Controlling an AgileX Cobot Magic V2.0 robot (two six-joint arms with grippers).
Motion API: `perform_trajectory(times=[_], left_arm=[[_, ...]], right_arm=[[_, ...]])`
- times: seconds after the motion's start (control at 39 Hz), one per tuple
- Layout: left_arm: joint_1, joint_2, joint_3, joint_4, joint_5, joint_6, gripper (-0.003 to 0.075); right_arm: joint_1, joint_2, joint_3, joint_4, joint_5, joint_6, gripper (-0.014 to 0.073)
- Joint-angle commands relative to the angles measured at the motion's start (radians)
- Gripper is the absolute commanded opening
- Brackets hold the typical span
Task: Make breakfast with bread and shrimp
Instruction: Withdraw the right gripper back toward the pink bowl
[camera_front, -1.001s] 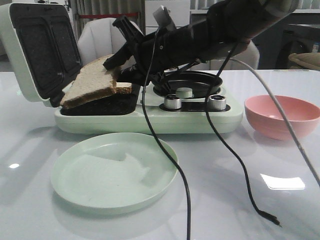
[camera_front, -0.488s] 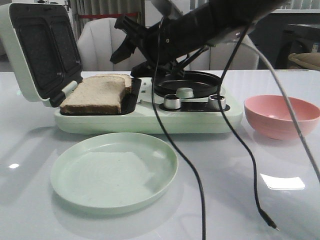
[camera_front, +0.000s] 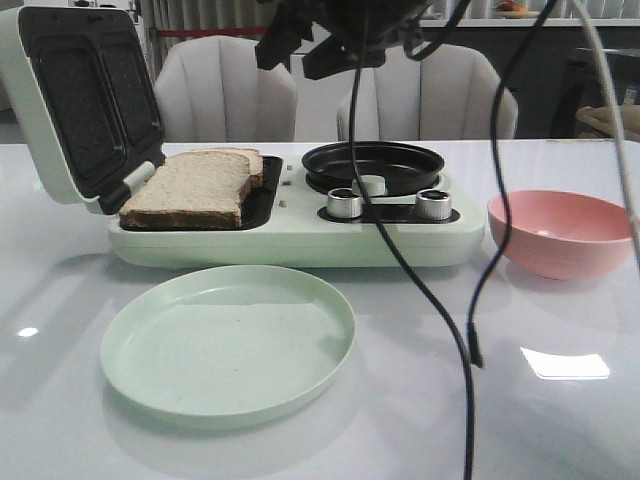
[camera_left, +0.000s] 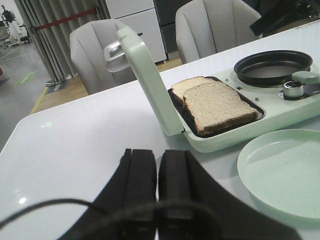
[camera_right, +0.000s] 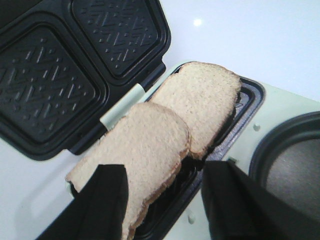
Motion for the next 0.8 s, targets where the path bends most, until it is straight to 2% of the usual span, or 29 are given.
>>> perform_trajectory(times=[0.0, 0.31, 0.39, 0.54, 0.64, 0.77], left_arm=[[-0.007, 0.013, -0.025, -0.007, -0.078, -0.002, 0.0113], [-0.007, 0.013, -0.025, -0.007, -0.08, -0.002, 0.0114], [-0.007, 0.013, -0.025, -0.007, -0.08, -0.002, 0.0113], [-0.007, 0.013, -0.025, -0.007, -0.08, -0.002, 0.0114], [-0.007, 0.013, -0.025, -0.007, -0.08, -0.002, 0.0113], [-0.007, 0.013, -0.025, -0.007, -0.081, -0.002, 0.0113]], right_arm=[[-0.001, -0.14, 0.022, -0.13, -0.015, 0.057, 0.0444], [-0.002, -0.404, 0.222, -0.545, 0.03, 0.344, 0.0444], [-0.002, -0.452, 0.249, -0.672, 0.084, 0.434, 0.0444], [-0.002, -0.517, 0.253, -0.949, 0.241, 0.698, 0.0444], [-0.002, -0.553, 0.258, -1.054, 0.285, 0.843, 0.0437], [-0.002, -0.631, 0.301, -1.095, 0.252, 0.915, 0.0386]])
